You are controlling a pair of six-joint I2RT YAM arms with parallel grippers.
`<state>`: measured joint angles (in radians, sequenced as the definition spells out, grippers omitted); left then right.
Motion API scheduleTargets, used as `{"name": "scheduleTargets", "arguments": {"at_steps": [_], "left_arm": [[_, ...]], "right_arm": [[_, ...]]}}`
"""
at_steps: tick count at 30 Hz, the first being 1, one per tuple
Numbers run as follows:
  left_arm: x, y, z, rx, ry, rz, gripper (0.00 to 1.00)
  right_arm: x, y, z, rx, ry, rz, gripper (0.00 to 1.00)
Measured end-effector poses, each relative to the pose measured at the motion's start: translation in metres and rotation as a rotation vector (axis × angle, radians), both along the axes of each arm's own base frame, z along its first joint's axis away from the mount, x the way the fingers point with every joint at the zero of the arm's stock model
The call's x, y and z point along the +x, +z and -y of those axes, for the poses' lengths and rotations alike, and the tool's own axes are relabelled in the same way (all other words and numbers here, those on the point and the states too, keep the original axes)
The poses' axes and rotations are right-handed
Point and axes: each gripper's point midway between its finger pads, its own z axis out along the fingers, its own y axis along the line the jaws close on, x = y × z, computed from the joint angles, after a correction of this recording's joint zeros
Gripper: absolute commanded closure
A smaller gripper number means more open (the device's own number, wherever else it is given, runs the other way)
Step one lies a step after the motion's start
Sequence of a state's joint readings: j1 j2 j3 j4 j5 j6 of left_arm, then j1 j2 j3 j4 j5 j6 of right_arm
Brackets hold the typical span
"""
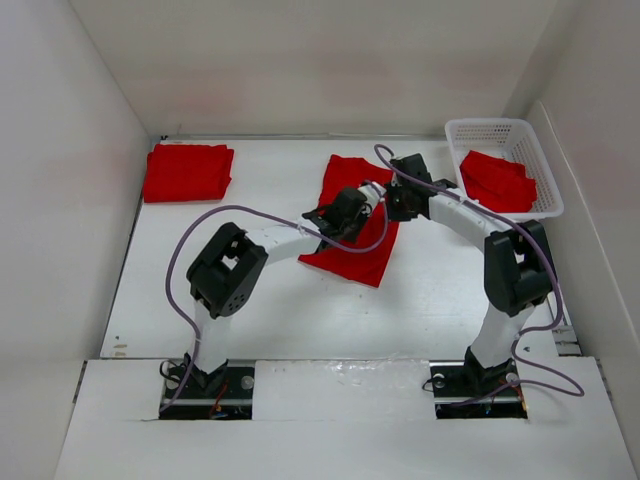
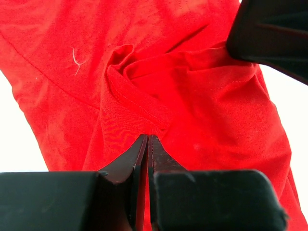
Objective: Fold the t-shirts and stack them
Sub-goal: Fold the folded rectangular tshirt in 1/3 of the way
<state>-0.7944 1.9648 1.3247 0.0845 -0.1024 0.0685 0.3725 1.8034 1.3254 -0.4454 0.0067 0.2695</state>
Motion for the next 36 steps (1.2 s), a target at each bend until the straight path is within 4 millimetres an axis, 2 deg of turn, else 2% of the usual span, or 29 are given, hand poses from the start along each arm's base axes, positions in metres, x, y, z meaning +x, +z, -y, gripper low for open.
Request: {"name": "scheduleTargets", "arguments": {"at_steps": [4, 8, 14, 21, 24, 32, 36], "left_arm": [[0.005, 0.001, -0.002, -0.018, 0.033, 0.0, 1.0], [0.02, 0.008, -0.01, -0.066, 0.085, 0.015, 1.0], [0.047, 0.023, -0.034, -0.11, 0.157, 0.054, 1.0], [0.071, 0.032, -0.062, -0.13, 0.205, 0.069, 1.0], [0.077, 0.032, -0.07, -0.122, 0.213, 0.074, 1.0], [0.081, 0.036, -0.071, -0.124, 0.209, 0.097, 1.0], [0.087, 0.037, -0.08, -0.126, 0.237, 0.101, 1.0]], "right_arm": [[0.0, -0.002, 0.0, -0.002, 0.0, -0.005, 1.0], [0.001, -0.002, 0.002, -0.002, -0.005, -0.005, 1.0], [0.001, -0.002, 0.003, -0.004, -0.005, -0.004, 1.0], [0.004, -0.001, 0.009, -0.004, -0.019, -0.001, 1.0], [0.006, -0.001, 0.012, -0.006, -0.027, 0.0, 1.0], [0.011, -0.002, 0.025, -0.023, -0.064, 0.006, 1.0], [0.017, -0.006, 0.029, -0.028, -0.078, 0.0, 1.0]]}}
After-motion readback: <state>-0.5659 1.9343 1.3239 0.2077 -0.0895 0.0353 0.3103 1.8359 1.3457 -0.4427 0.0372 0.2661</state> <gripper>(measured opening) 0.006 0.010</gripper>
